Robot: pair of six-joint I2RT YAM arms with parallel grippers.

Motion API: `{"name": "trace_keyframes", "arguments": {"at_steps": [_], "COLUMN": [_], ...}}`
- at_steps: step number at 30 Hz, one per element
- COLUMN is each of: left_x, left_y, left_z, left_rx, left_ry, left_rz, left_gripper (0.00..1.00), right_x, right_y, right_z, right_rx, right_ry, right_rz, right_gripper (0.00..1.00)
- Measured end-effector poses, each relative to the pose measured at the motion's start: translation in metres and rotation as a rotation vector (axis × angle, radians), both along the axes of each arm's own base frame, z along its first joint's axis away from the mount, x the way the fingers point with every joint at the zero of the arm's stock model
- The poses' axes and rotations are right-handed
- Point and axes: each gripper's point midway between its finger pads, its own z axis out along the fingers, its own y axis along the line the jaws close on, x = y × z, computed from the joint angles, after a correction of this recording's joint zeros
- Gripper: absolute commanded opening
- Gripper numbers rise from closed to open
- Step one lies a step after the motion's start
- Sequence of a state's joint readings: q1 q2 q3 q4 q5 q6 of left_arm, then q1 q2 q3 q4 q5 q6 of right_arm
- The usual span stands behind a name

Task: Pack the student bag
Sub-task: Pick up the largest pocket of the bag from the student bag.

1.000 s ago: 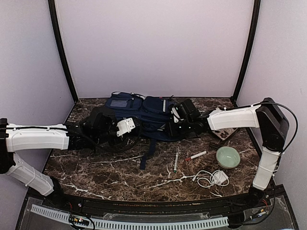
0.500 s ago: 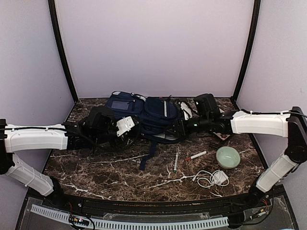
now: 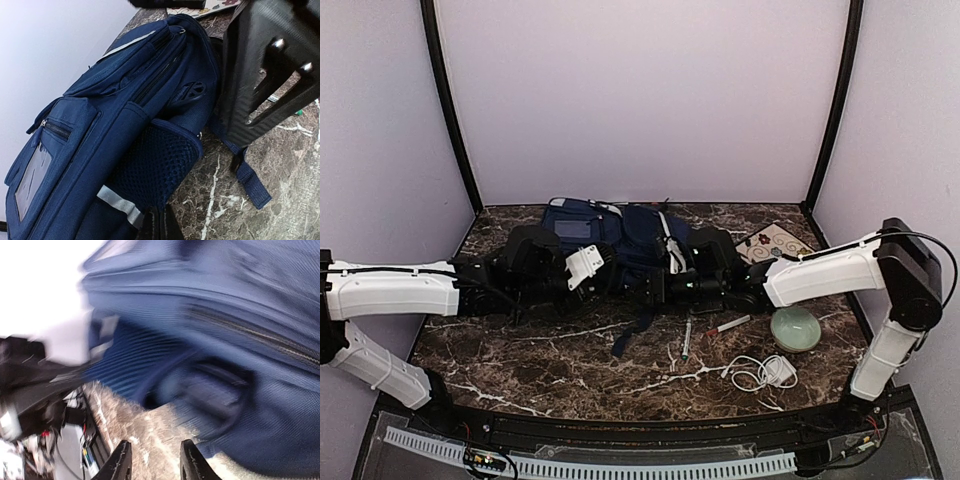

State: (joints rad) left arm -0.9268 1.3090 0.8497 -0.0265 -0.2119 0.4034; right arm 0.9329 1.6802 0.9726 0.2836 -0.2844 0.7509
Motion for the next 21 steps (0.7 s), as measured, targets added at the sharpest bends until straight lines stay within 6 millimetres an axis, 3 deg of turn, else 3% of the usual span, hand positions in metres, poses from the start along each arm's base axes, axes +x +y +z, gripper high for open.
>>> {"name": "trace_keyframes", "arguments": {"at_steps": [5,11,21], "left_x": [-0.010,-0.015,-0.015], "left_y": [-0.010,-0.015,-0.016], "left_z": [0.000,-0.001,-0.001], "left_rx": [-0.028,-0.042,-0.045], "left_ry": [0.027,0.041,0.042], "left_rz": [-0.036,-0.051,-0.051], "left_gripper": [0.00,0.00,0.00], "right_x": [0.008,0.020,0.037], "right_y": [-0.009,-0.007,0.013], "right_z": [-0.031,-0.025,-0.035], "right_rx": [-0.005,0.062,0.096], "right_ry": [0.124,0.145,0.174], "right_rz": [-0.121,-0.198,-0.218], "right_gripper": [0.31,0.31,0.31]}}
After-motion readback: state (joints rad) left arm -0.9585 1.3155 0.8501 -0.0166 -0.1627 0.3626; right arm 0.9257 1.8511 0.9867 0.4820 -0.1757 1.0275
